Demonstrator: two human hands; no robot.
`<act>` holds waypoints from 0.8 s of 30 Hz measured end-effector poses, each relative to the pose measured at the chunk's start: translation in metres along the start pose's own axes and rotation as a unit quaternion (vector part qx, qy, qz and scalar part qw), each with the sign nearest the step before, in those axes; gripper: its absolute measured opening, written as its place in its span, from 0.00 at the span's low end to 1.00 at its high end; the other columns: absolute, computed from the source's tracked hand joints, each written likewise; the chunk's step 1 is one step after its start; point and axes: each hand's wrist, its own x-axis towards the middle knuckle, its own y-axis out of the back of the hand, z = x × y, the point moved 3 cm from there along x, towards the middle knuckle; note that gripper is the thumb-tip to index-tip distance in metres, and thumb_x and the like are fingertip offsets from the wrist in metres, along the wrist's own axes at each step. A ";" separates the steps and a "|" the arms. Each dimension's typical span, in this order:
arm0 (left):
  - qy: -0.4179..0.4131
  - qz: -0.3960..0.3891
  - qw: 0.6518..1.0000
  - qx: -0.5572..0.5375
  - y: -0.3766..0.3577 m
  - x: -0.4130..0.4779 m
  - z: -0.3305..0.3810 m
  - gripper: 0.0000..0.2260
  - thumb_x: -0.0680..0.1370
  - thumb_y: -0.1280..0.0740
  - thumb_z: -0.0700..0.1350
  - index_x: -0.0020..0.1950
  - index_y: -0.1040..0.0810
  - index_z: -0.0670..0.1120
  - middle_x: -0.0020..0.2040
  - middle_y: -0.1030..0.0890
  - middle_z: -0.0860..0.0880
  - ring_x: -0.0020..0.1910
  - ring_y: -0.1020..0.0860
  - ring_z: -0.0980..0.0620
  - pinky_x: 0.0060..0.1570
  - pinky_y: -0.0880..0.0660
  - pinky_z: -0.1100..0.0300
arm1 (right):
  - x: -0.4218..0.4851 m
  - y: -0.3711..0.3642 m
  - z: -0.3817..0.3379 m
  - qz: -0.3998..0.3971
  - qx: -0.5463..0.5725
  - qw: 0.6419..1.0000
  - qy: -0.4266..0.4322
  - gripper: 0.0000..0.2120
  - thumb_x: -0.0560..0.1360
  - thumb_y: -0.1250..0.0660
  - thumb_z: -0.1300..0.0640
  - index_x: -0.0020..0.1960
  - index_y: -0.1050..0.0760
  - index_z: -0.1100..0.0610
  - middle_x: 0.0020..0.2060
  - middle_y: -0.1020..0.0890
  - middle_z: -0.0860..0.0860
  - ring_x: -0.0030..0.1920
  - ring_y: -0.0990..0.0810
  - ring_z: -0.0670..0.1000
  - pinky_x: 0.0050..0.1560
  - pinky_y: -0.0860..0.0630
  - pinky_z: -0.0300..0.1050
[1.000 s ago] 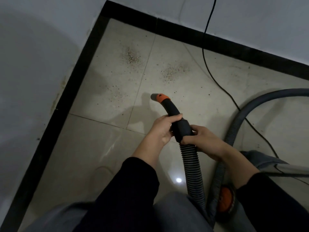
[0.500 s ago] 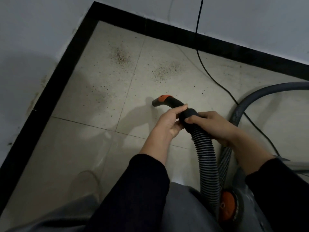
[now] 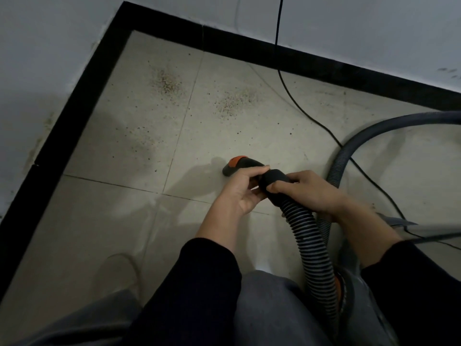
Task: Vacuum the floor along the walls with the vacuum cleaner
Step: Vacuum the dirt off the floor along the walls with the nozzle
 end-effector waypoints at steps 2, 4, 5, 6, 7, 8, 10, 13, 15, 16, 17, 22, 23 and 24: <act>-0.008 0.002 1.000 -0.005 0.002 -0.002 0.001 0.04 0.77 0.32 0.35 0.50 0.24 0.39 0.44 0.21 0.41 0.42 0.21 0.46 0.37 0.18 0.56 | 0.001 -0.002 0.000 0.000 0.003 1.000 0.007 0.07 0.73 0.28 0.54 0.44 0.21 0.58 0.33 0.18 0.53 0.31 0.19 0.51 0.39 0.19 0.48; -0.017 0.007 1.000 -0.011 0.005 -0.003 0.002 0.04 0.77 0.32 0.35 0.50 0.24 0.39 0.44 0.21 0.41 0.41 0.20 0.46 0.33 0.19 0.57 | 0.003 -0.006 -0.002 -0.004 0.004 1.000 0.013 0.07 0.73 0.28 0.55 0.44 0.21 0.58 0.33 0.18 0.53 0.32 0.19 0.51 0.39 0.19 0.48; -0.021 0.011 1.000 -0.013 0.007 -0.004 0.004 0.04 0.76 0.32 0.35 0.50 0.24 0.39 0.44 0.21 0.41 0.42 0.20 0.46 0.31 0.19 0.58 | 0.004 -0.008 -0.004 -0.009 0.003 1.000 0.015 0.07 0.73 0.28 0.55 0.45 0.21 0.58 0.34 0.18 0.53 0.32 0.19 0.51 0.39 0.19 0.48; -0.024 0.014 1.000 -0.015 0.009 -0.004 0.005 0.04 0.76 0.31 0.35 0.50 0.24 0.39 0.44 0.21 0.41 0.42 0.20 0.47 0.30 0.20 0.59 | 0.006 -0.010 -0.006 -0.013 0.000 1.000 0.017 0.07 0.73 0.28 0.55 0.46 0.21 0.58 0.36 0.18 0.54 0.33 0.19 0.51 0.39 0.19 0.47; -0.027 0.016 0.999 -0.017 0.011 -0.004 0.006 0.05 0.76 0.31 0.36 0.51 0.24 0.39 0.44 0.20 0.42 0.42 0.20 0.47 0.30 0.20 0.59 | 0.007 -0.012 -0.007 -0.016 -0.003 1.000 0.018 0.07 0.73 0.28 0.55 0.46 0.21 0.58 0.37 0.18 0.55 0.33 0.19 0.51 0.39 0.19 0.46; -0.029 0.018 0.999 -0.020 0.013 -0.004 0.007 0.05 0.76 0.31 0.36 0.51 0.24 0.39 0.44 0.20 0.42 0.42 0.20 0.47 0.30 0.21 0.59 | 0.008 -0.013 -0.009 -0.018 -0.006 1.000 0.020 0.08 0.73 0.28 0.54 0.47 0.21 0.59 0.37 0.18 0.55 0.33 0.19 0.51 0.39 0.19 0.46; -0.034 0.020 0.999 -0.026 0.015 -0.004 0.009 0.06 0.76 0.31 0.37 0.52 0.24 0.38 0.44 0.20 0.42 0.43 0.20 0.47 0.30 0.21 0.60 | 0.010 -0.014 -0.011 -0.019 -0.012 0.999 0.023 0.09 0.73 0.28 0.54 0.48 0.21 0.60 0.37 0.18 0.55 0.33 0.19 0.51 0.39 0.19 0.46; -0.043 0.022 0.998 -0.032 0.017 -0.002 0.011 0.07 0.76 0.31 0.37 0.53 0.24 0.38 0.45 0.20 0.42 0.42 0.20 0.47 0.30 0.21 0.61 | 0.015 -0.016 -0.014 -0.026 -0.012 0.999 0.028 0.09 0.73 0.28 0.54 0.49 0.21 0.59 0.38 0.18 0.55 0.35 0.19 0.51 0.40 0.19 0.47; -0.051 0.027 0.998 -0.038 0.019 0.000 0.014 0.09 0.76 0.31 0.37 0.55 0.25 0.38 0.46 0.20 0.42 0.42 0.20 0.47 0.29 0.22 0.61 | 0.018 -0.018 -0.016 -0.028 -0.007 0.999 0.034 0.09 0.73 0.29 0.55 0.49 0.21 0.59 0.38 0.17 0.55 0.35 0.19 0.52 0.44 0.19 0.51; -0.056 0.029 0.997 -0.041 0.020 0.001 0.015 0.09 0.76 0.31 0.38 0.55 0.25 0.38 0.46 0.20 0.42 0.42 0.20 0.47 0.29 0.22 0.61 | 0.019 -0.019 -0.017 -0.028 -0.005 0.999 0.037 0.09 0.73 0.29 0.55 0.49 0.21 0.59 0.38 0.17 0.55 0.35 0.19 0.52 0.45 0.19 0.52; -0.061 0.030 0.997 -0.045 0.021 0.002 0.017 0.09 0.76 0.31 0.38 0.56 0.25 0.38 0.46 0.20 0.42 0.43 0.20 0.47 0.29 0.22 0.61 | 0.021 -0.021 -0.018 -0.029 -0.003 0.999 0.039 0.09 0.73 0.29 0.55 0.49 0.21 0.59 0.37 0.17 0.55 0.35 0.19 0.52 0.46 0.19 0.53; -0.079 0.035 0.995 -0.050 0.029 0.007 0.023 0.08 0.76 0.31 0.38 0.54 0.24 0.40 0.47 0.20 0.42 0.44 0.20 0.47 0.34 0.20 0.59 | 0.027 -0.025 -0.024 -0.036 -0.014 0.998 0.056 0.11 0.73 0.29 0.55 0.51 0.21 0.61 0.38 0.18 0.55 0.36 0.19 0.52 0.48 0.19 0.56; -0.082 0.035 0.995 -0.046 0.030 0.008 0.023 0.08 0.76 0.30 0.38 0.53 0.24 0.40 0.48 0.20 0.42 0.46 0.19 0.47 0.38 0.20 0.57 | 0.028 -0.026 -0.025 -0.037 -0.017 0.997 0.058 0.11 0.73 0.29 0.54 0.50 0.20 0.61 0.38 0.18 0.55 0.36 0.19 0.52 0.49 0.19 0.56; -0.085 0.036 0.995 -0.042 0.033 0.010 0.024 0.09 0.75 0.30 0.39 0.54 0.24 0.41 0.48 0.19 0.42 0.47 0.19 0.46 0.41 0.20 0.57 | 0.029 -0.027 -0.027 -0.039 -0.020 0.997 0.060 0.11 0.73 0.29 0.54 0.50 0.21 0.61 0.38 0.18 0.56 0.36 0.19 0.53 0.49 0.19 0.56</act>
